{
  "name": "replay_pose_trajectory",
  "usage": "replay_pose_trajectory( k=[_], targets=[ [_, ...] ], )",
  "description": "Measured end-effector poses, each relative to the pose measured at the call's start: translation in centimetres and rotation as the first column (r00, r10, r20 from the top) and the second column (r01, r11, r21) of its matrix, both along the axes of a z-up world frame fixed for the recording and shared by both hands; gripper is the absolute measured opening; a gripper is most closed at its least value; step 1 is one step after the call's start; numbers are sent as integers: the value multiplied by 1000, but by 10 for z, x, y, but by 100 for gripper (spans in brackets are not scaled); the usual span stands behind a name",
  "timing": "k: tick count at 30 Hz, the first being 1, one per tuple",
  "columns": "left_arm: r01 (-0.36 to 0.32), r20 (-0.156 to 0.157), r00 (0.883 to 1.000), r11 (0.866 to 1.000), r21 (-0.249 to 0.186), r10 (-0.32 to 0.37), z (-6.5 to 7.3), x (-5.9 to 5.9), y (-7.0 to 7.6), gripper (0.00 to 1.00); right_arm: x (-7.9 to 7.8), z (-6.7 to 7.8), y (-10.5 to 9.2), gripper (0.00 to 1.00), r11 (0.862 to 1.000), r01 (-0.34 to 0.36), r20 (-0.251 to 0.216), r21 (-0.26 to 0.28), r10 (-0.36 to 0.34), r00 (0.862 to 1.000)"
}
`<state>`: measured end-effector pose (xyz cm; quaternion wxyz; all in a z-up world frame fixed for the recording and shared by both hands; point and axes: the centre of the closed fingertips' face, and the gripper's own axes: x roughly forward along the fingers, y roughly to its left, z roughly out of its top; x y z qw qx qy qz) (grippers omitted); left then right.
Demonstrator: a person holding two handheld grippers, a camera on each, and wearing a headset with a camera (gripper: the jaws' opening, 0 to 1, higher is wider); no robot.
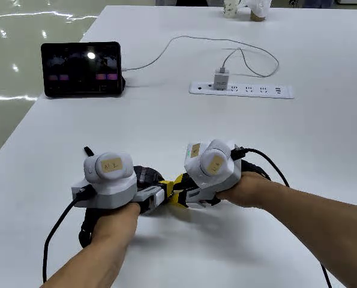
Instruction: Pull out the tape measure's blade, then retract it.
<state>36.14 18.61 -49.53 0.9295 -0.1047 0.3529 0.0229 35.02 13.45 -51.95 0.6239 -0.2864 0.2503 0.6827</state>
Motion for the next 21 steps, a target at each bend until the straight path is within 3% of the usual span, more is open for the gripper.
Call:
replay_pose_trajectory(
  k=[7, 21],
  targets=[
    [28, -14, 1000, 999, 20, -28, -1, -1, 0, 63, 1, 4, -5, 15, 1000, 19, -1, 5, -19, 1000],
    [73, -4, 997, 996, 45, -73, 8, -5, -2, 70, 8, 16, -19, 27, 996, 80, 12, 40, -80, 997]
  ],
)
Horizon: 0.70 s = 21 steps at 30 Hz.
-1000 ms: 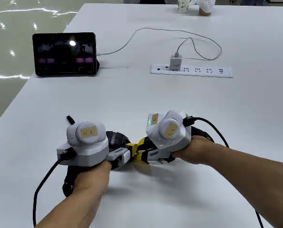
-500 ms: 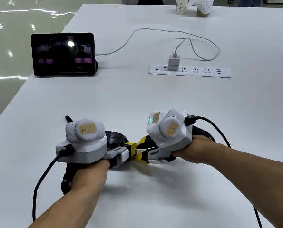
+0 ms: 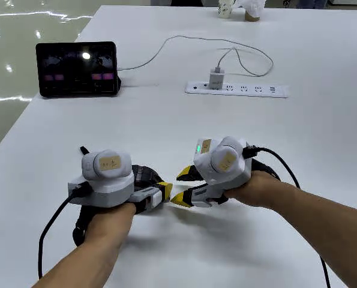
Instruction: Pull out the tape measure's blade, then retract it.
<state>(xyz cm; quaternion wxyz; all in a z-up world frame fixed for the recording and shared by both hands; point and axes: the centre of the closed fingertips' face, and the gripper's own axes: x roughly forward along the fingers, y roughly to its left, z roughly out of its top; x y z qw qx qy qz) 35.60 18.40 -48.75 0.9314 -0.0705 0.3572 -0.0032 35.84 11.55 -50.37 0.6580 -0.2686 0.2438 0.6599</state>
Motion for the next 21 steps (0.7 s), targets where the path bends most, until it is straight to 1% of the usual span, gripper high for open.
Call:
replay_pose_trajectory(
  k=[9, 12, 15, 18, 21],
  targets=[
    [32, 12, 999, 999, 13, -33, 6, -5, 0, 72, 3, 8, -16, 34, 998, 53, -1, 25, -53, 999],
    [49, 18, 999, 999, 17, -50, 7, -6, -1, 72, 3, 9, -21, 35, 997, 70, -1, 33, -70, 998],
    [70, 19, 997, 997, 31, -70, 8, -9, -1, 73, 2, 9, -26, 37, 996, 85, 0, 38, -85, 996],
    [79, 19, 997, 996, 37, -80, 8, -11, -1, 74, 2, 10, -32, 39, 993, 111, 0, 46, -111, 994],
    [92, 22, 995, 995, 33, -93, 8, -14, 0, 74, 1, 11, -39, 41, 989, 135, 0, 55, -135, 991]
  ],
)
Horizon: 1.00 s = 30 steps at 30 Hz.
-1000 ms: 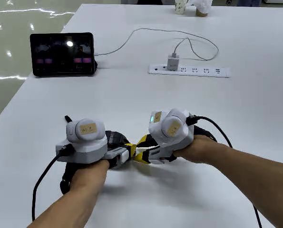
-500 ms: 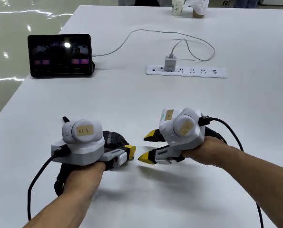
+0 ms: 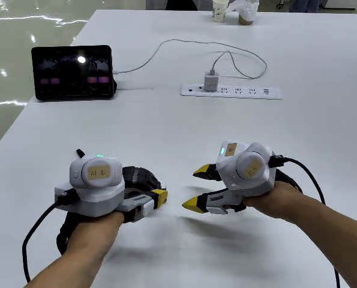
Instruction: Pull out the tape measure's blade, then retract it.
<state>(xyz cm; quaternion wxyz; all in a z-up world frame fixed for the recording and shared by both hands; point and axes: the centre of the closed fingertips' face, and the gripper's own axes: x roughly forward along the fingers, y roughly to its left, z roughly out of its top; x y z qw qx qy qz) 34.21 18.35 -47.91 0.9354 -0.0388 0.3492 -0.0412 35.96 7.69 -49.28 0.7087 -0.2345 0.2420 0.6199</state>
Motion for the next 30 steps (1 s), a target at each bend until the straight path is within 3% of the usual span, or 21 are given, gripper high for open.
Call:
replay_pose_trajectory(
  k=[12, 19, 30],
  targets=[
    [70, 14, 997, 997, 26, -71, 3, -12, -2, 76, 3, 7, -30, 49, 996, 88, 12, 29, -89, 996],
    [102, 26, 994, 995, 17, -102, 5, -19, -1, 79, 2, 12, -51, 52, 987, 152, 13, 51, -152, 988],
    [218, 71, 973, 976, 17, -218, 15, -27, -8, 82, -9, 19, -82, 60, 969, 227, 1, 95, -229, 974]
  ],
)
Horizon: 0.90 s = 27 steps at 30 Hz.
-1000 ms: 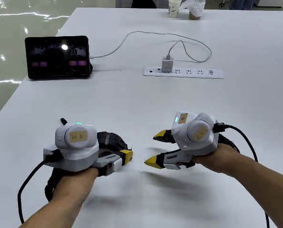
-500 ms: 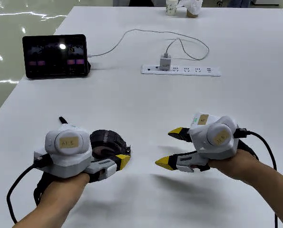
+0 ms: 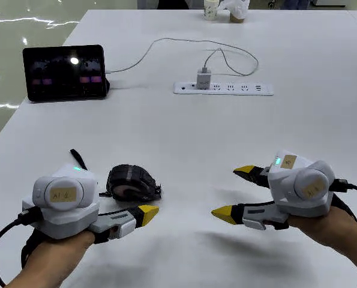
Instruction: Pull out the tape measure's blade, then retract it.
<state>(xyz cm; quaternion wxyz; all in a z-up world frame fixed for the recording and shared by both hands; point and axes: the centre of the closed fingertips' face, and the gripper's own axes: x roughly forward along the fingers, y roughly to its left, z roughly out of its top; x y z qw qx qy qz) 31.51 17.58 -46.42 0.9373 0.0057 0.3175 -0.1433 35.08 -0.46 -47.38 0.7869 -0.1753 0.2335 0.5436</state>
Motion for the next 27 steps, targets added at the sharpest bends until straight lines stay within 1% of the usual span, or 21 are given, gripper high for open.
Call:
replay_pose_trajectory(
  k=[4, 8, 14, 18, 21, 24, 27],
  targets=[
    [23, 14, 1000, 1000, -7, -23, 1, -3, -2, 82, -5, 3, -9, 61, 1000, 22, 2, 18, -22, 1000],
    [54, 34, 998, 999, 2, -54, 4, -7, -5, 84, -10, 6, -18, 63, 997, 57, 0, 49, -57, 998],
    [92, 51, 994, 996, 8, -93, 6, -14, -7, 89, -19, 7, -28, 72, 995, 81, 2, 57, -81, 997],
    [117, 64, 991, 993, 12, -117, 6, -21, -7, 91, -23, 7, -36, 77, 993, 103, -1, 61, -103, 995],
    [127, 72, 989, 992, -8, -126, 7, -26, -8, 94, -26, 7, -40, 81, 991, 116, 2, 64, -116, 993],
    [137, 73, 988, 991, -6, -136, 7, -30, -8, 96, -28, 7, -44, 85, 989, 133, -3, 70, -133, 991],
    [151, 84, 985, 988, -12, -150, 8, -33, -10, 97, -31, 7, -47, 88, 986, 150, -6, 78, -151, 989]
  ],
)
